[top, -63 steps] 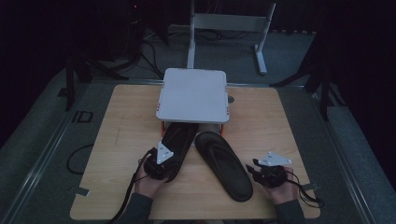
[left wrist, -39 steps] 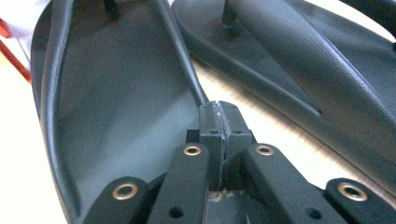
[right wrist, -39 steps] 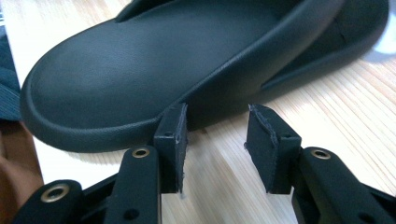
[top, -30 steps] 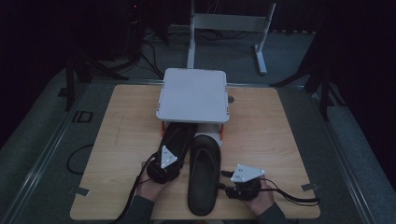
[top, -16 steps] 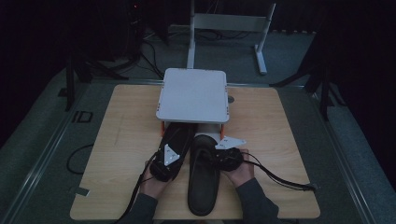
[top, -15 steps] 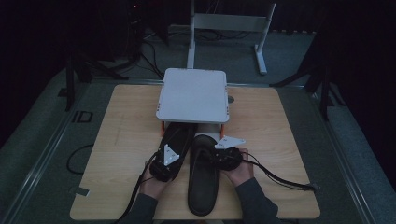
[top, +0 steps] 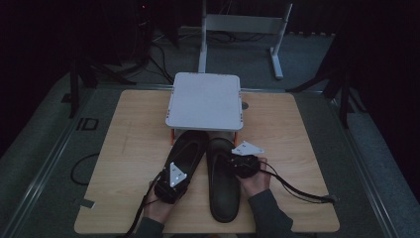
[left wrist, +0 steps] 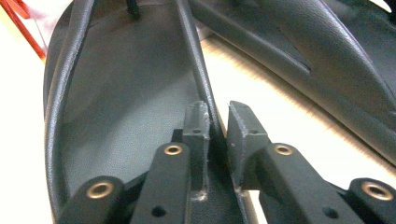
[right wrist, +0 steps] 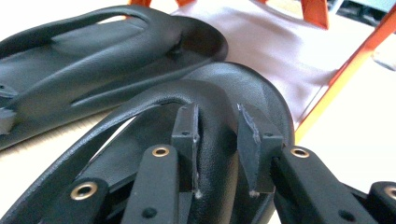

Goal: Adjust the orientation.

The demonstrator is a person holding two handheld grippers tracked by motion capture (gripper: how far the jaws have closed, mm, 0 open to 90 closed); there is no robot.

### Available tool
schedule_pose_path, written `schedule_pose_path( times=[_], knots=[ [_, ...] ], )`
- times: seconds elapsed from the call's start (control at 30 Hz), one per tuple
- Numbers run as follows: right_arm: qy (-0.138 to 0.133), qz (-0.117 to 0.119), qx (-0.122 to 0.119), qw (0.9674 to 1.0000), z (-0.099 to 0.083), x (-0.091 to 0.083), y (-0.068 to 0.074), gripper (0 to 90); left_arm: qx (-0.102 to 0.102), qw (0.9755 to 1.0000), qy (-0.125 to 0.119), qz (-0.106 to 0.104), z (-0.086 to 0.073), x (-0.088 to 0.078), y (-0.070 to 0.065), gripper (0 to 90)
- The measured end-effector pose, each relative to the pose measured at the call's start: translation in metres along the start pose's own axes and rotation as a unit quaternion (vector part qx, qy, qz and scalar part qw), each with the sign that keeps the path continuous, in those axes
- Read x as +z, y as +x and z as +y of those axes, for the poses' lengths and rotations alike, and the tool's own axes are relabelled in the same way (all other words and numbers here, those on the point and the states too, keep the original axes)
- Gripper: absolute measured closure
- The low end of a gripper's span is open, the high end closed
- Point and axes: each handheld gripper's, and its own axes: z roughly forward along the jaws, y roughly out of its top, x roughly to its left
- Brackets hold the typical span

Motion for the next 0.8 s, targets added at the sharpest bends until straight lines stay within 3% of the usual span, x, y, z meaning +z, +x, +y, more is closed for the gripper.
schedule_pose_path(
  times=[0.03,0.1,0.13,0.2,0.33,0.43,0.47,0.6,0.67,0.73,0.8],
  knots=[
    [0.008,0.001,0.002,1.0000,-0.001,0.002,-0.001,65.9,-0.001,1.0000,-0.004,-0.004,0.000,0.000,0.000,71.4],
    [0.012,0.019,0.005,0.9997,0.000,0.000,-0.002,57.4,0.000,0.9999,-0.010,-0.005,0.000,-0.001,0.000,67.4],
    [0.012,0.019,0.005,0.9997,0.000,0.000,-0.002,57.4,0.001,0.9999,-0.013,-0.006,0.000,-0.002,0.001,67.4],
    [-0.004,0.030,-0.002,0.9996,-0.001,-0.016,-0.002,51.5,0.002,0.9997,-0.023,-0.010,0.000,-0.006,0.001,64.3],
    [-0.012,0.030,-0.009,0.9994,-0.009,-0.036,-0.003,50.6,0.001,0.9994,-0.034,-0.012,0.000,-0.014,0.003,61.7],
    [0.003,0.023,-0.018,0.9996,-0.031,-0.058,-0.005,51.4,-0.006,0.9992,-0.038,-0.015,-0.003,-0.018,0.005,60.8],
    [0.003,0.023,-0.018,0.9996,-0.031,-0.058,-0.005,51.4,-0.008,0.9992,-0.037,-0.016,-0.004,-0.019,0.006,60.8],
    [0.049,0.027,-0.039,0.9977,-0.066,-0.073,0.003,51.6,-0.008,0.9994,-0.025,-0.023,-0.003,-0.012,0.007,61.2],
    [0.056,0.030,-0.042,0.9971,-0.071,-0.075,0.004,51.6,-0.002,0.9996,-0.017,-0.020,-0.002,-0.004,0.005,61.2],
    [0.068,0.035,-0.046,0.9960,-0.078,-0.076,0.007,51.9,0.004,0.9999,-0.004,-0.011,-0.001,0.003,0.003,66.5],
    [0.080,0.040,-0.056,0.9944,-0.083,-0.077,0.011,52.5,0.000,0.9999,-0.005,-0.014,0.000,0.002,0.004,79.5]
  ],
)
